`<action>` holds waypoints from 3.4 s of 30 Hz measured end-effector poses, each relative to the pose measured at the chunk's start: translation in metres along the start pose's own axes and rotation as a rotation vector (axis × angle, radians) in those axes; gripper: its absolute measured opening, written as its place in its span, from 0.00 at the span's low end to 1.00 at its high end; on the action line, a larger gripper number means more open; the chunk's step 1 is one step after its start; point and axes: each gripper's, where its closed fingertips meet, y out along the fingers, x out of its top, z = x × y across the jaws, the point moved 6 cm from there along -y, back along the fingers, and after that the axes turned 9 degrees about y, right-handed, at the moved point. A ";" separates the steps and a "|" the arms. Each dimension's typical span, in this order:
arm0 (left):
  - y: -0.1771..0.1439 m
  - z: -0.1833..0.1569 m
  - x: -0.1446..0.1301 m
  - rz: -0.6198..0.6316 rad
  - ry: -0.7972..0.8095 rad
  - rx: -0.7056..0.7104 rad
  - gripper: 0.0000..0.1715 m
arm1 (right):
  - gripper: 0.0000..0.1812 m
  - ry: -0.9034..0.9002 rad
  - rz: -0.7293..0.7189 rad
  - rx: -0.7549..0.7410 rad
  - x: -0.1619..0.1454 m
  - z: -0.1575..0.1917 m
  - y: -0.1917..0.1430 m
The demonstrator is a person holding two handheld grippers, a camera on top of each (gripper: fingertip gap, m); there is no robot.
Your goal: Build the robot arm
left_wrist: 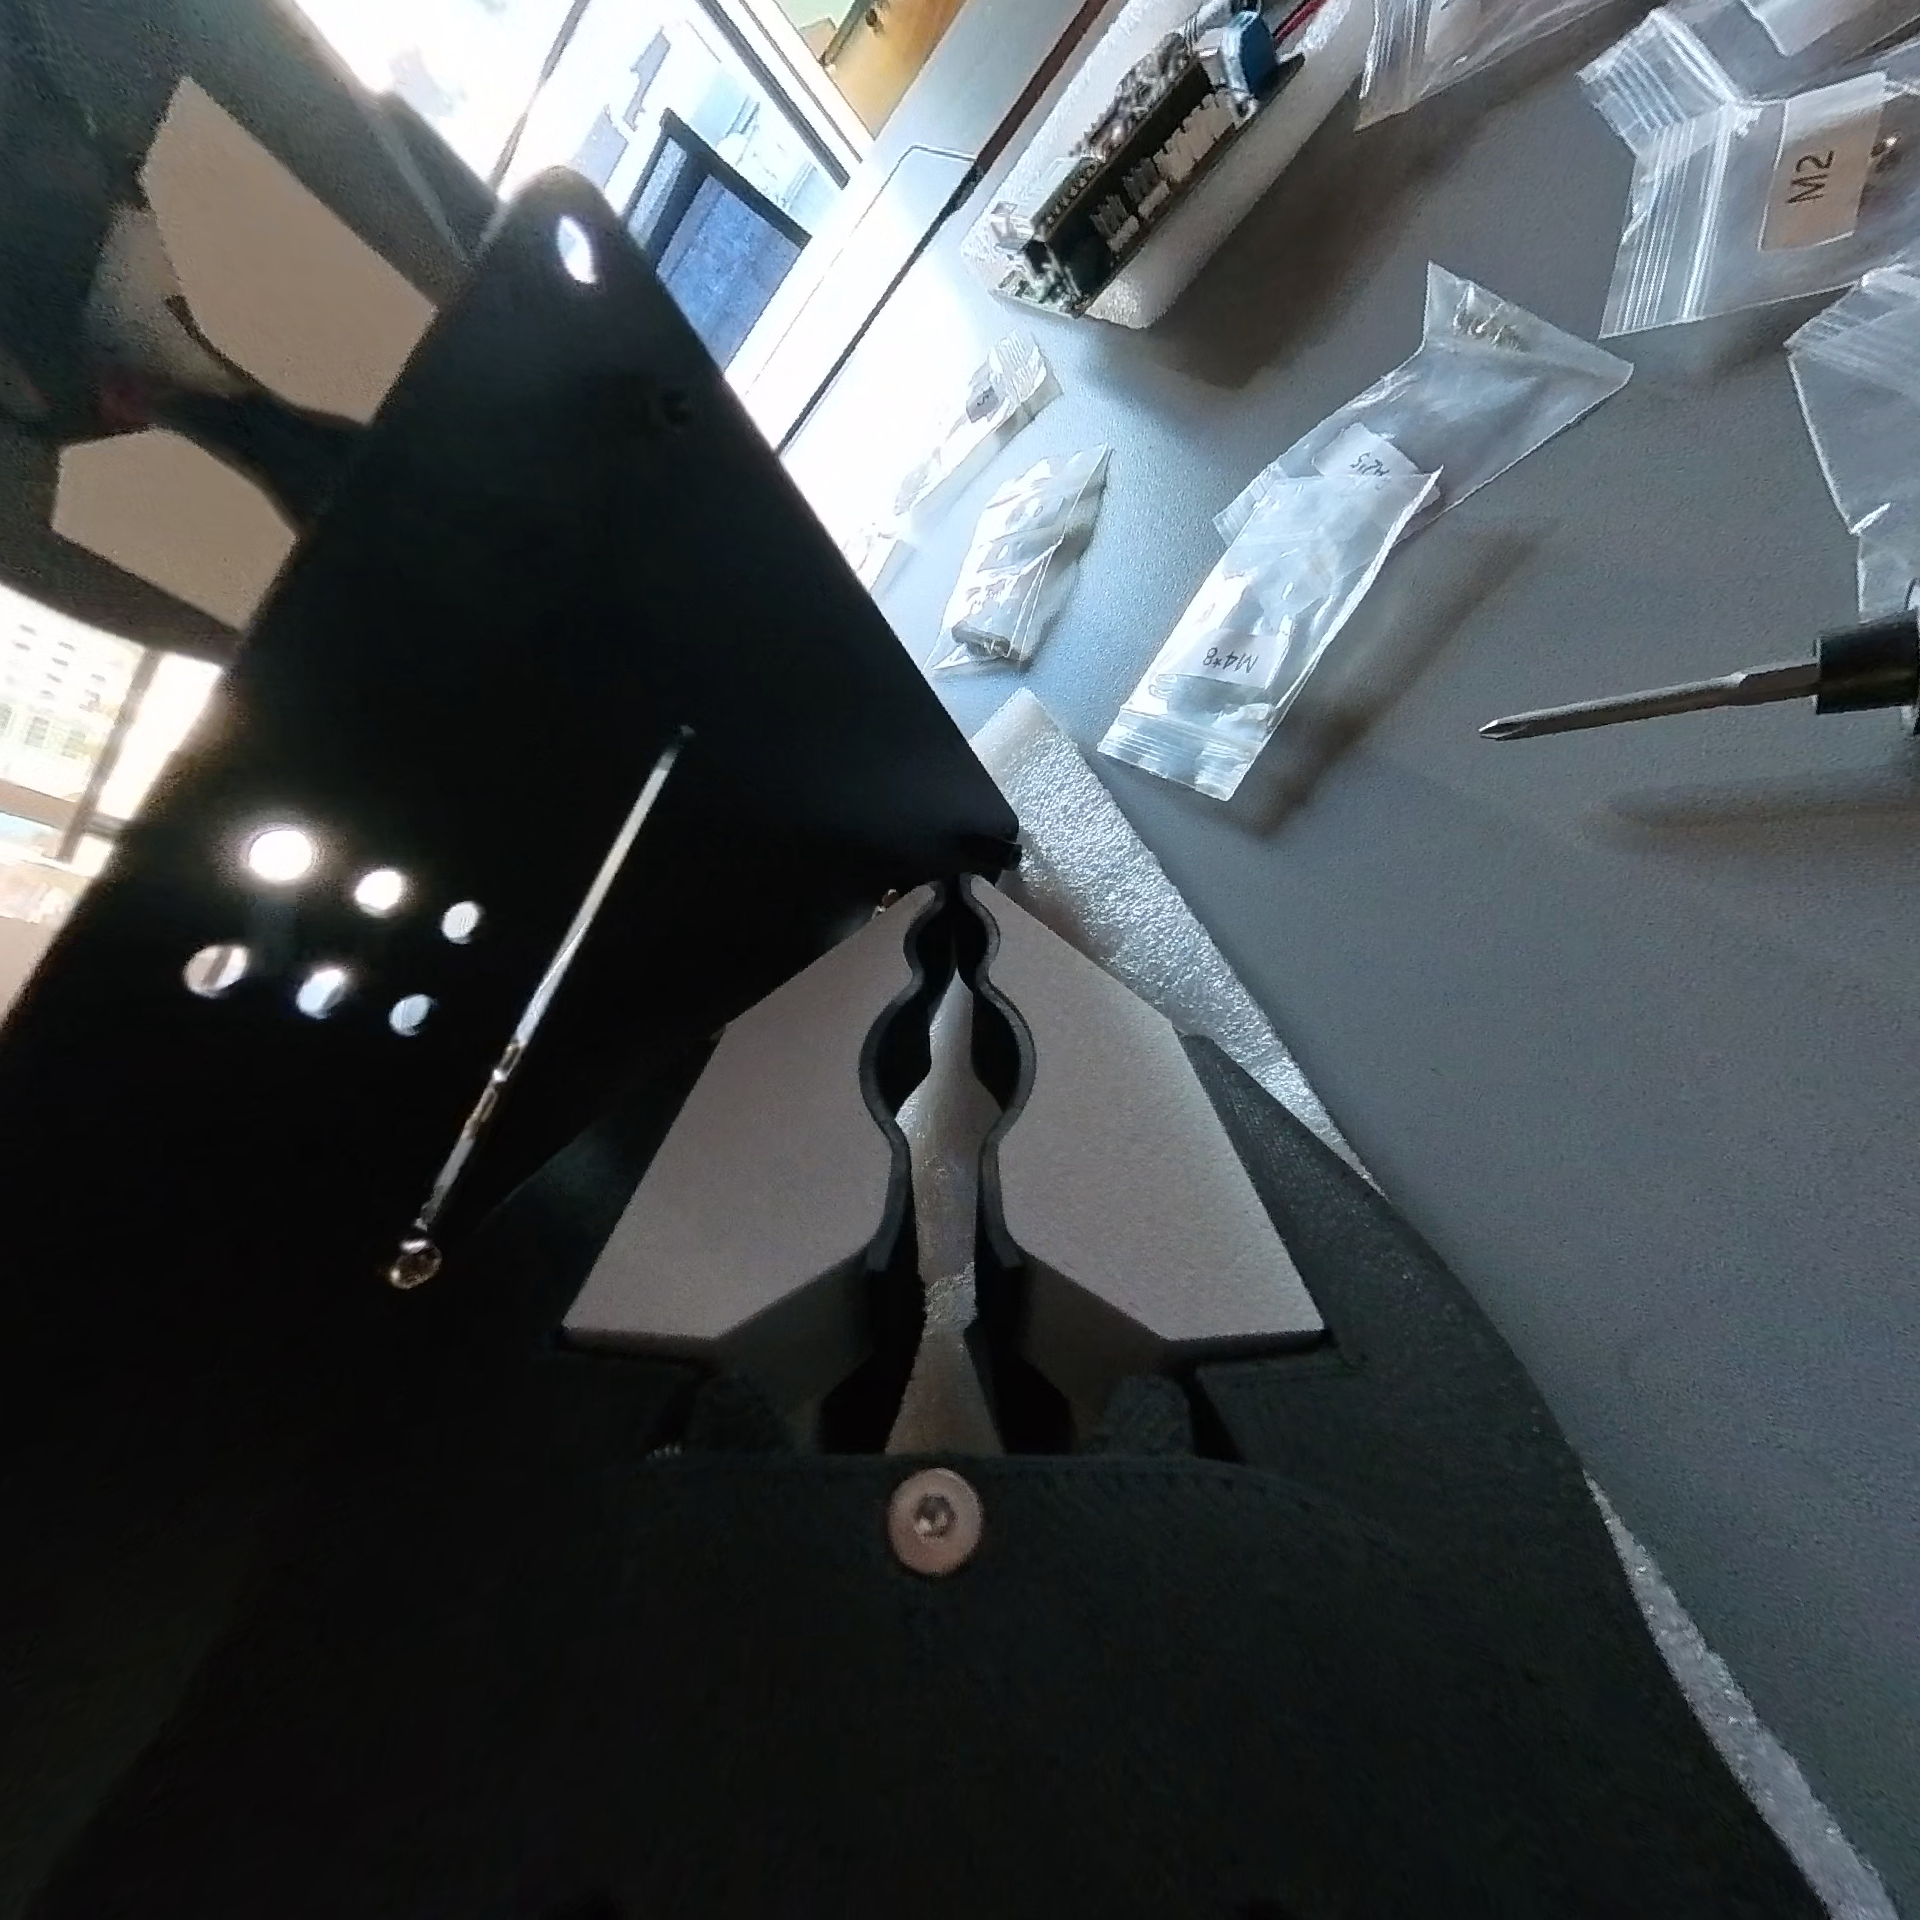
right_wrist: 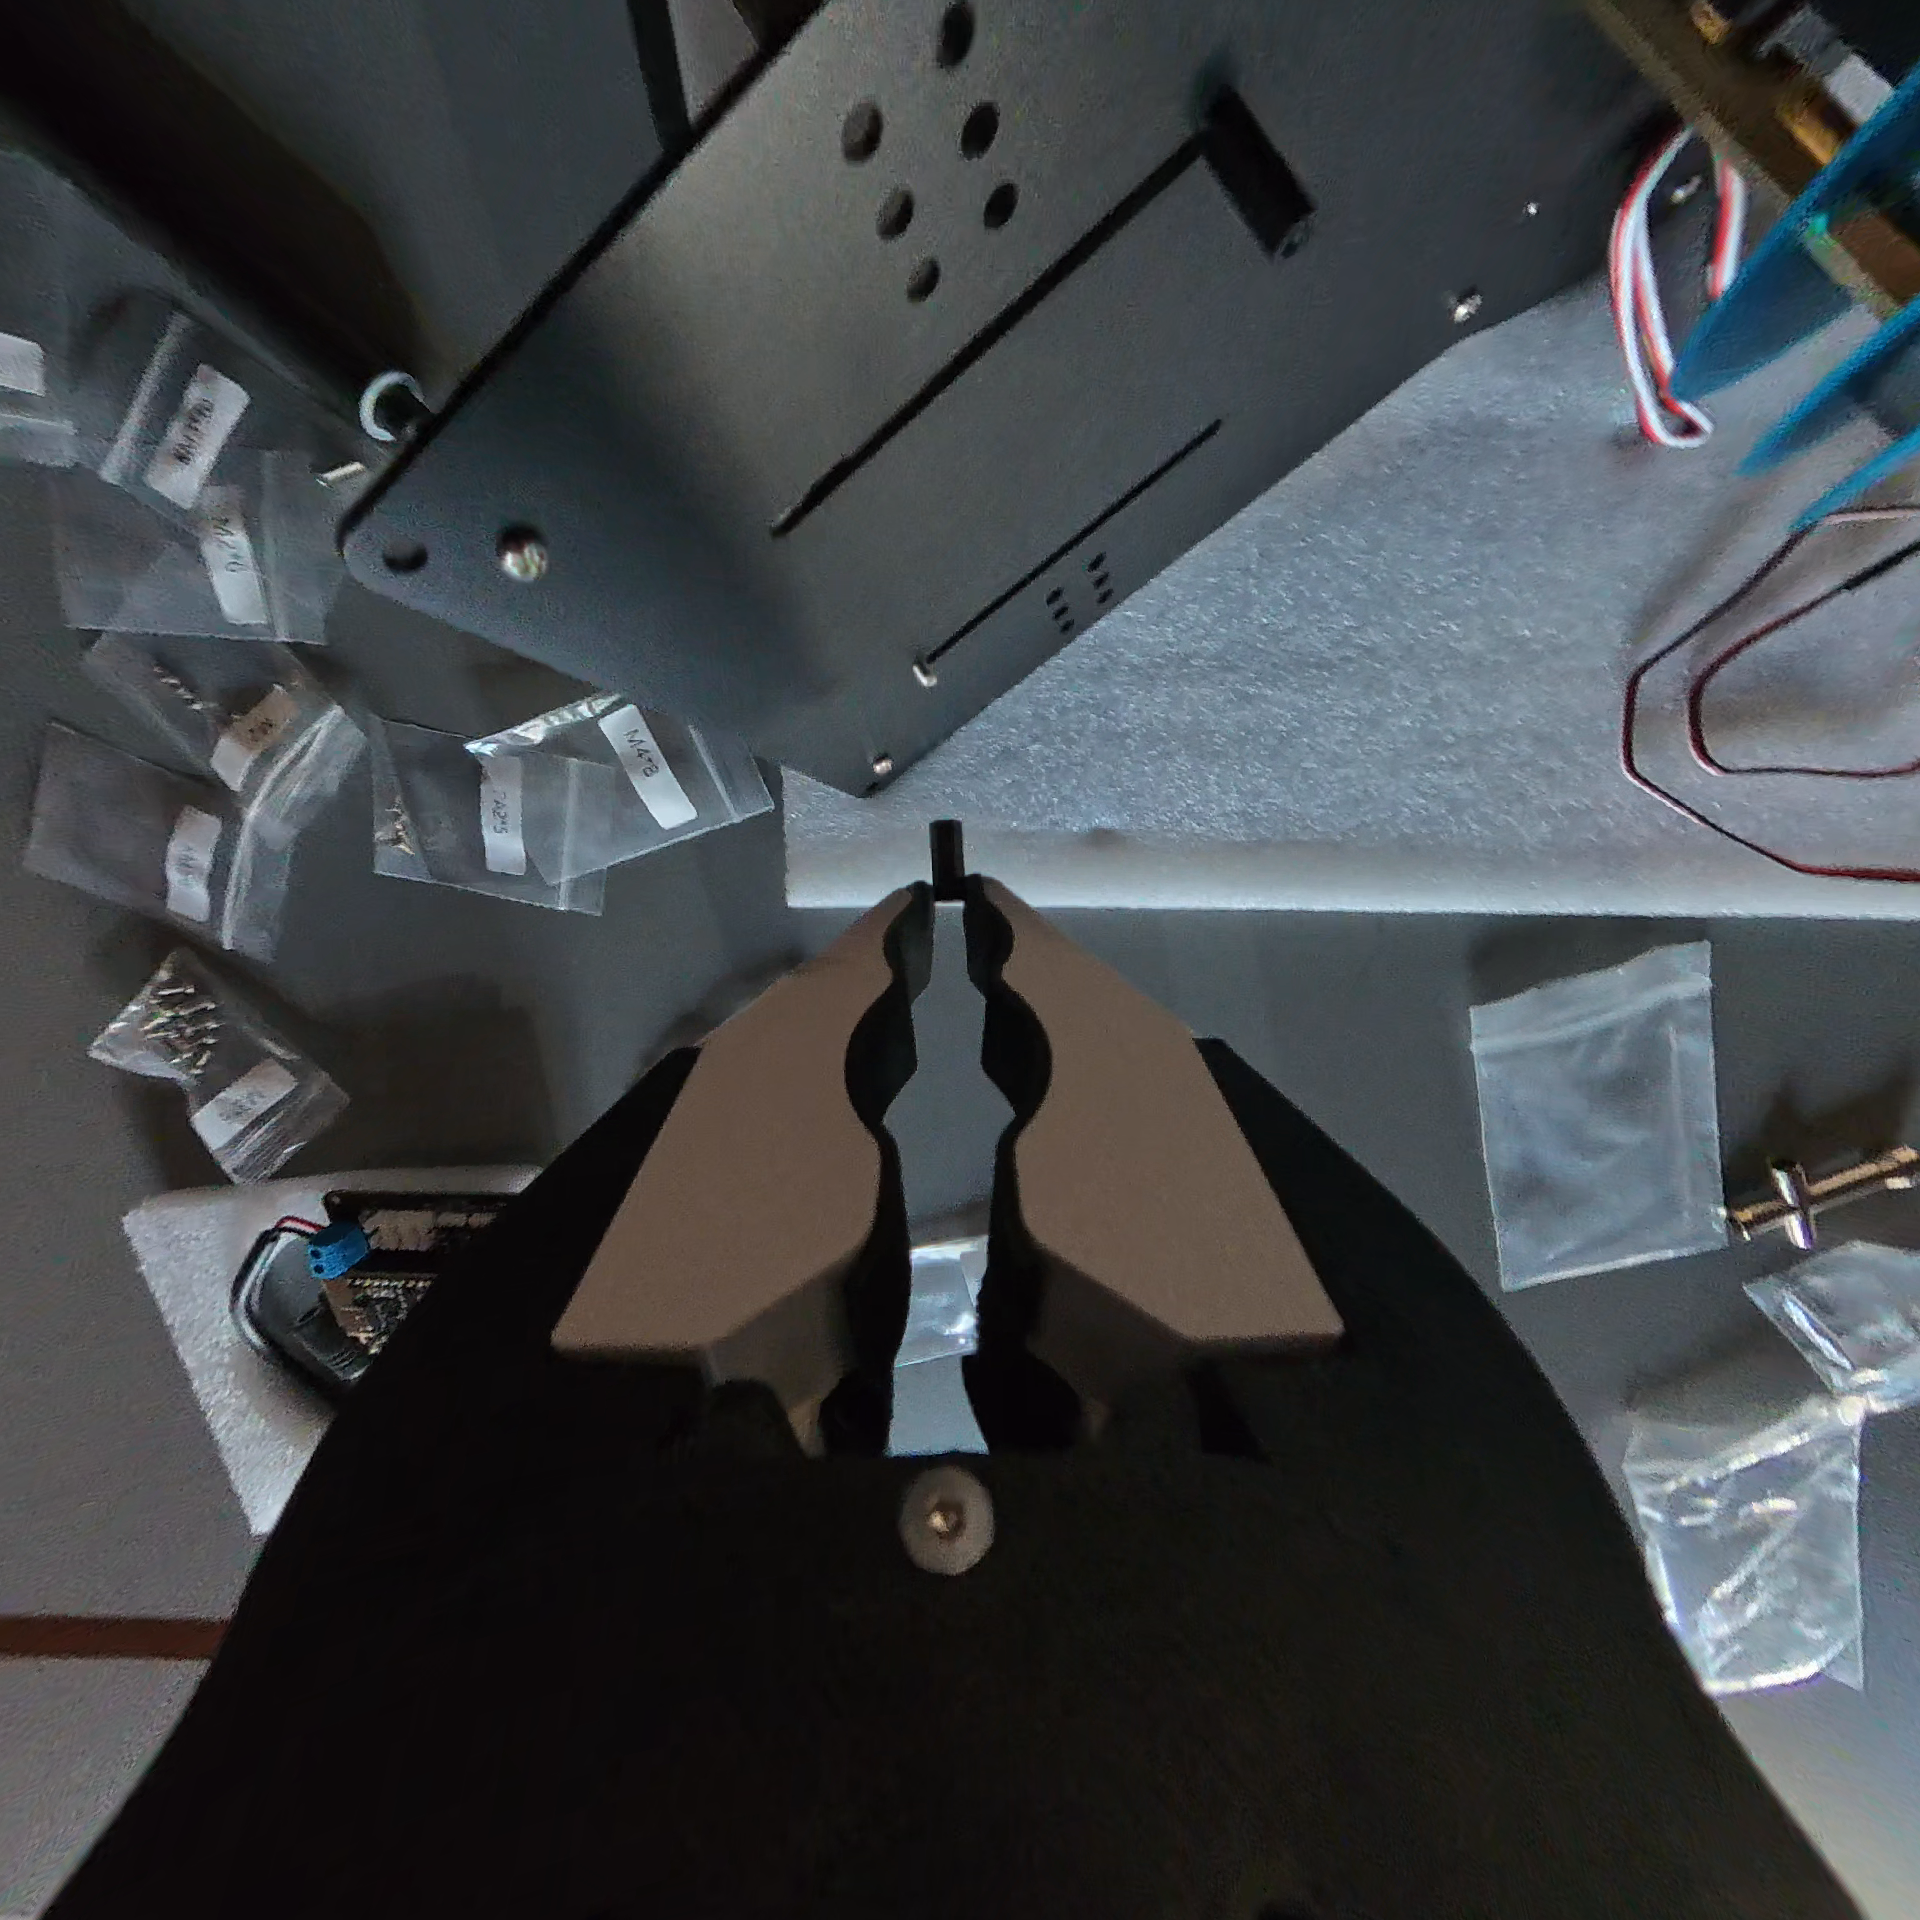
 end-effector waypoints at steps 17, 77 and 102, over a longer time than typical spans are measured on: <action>-0.001 0.001 0.001 -0.015 -0.012 -0.002 0.00 | 0.03 -0.175 0.176 0.130 0.032 -0.005 0.016; -0.004 0.002 0.004 -0.055 0.006 0.020 0.00 | 0.03 -0.105 0.152 0.234 0.037 -0.018 0.023; -0.017 -0.014 0.013 -0.083 0.078 -0.081 0.00 | 0.09 0.463 -0.109 -0.131 -0.025 -0.010 0.031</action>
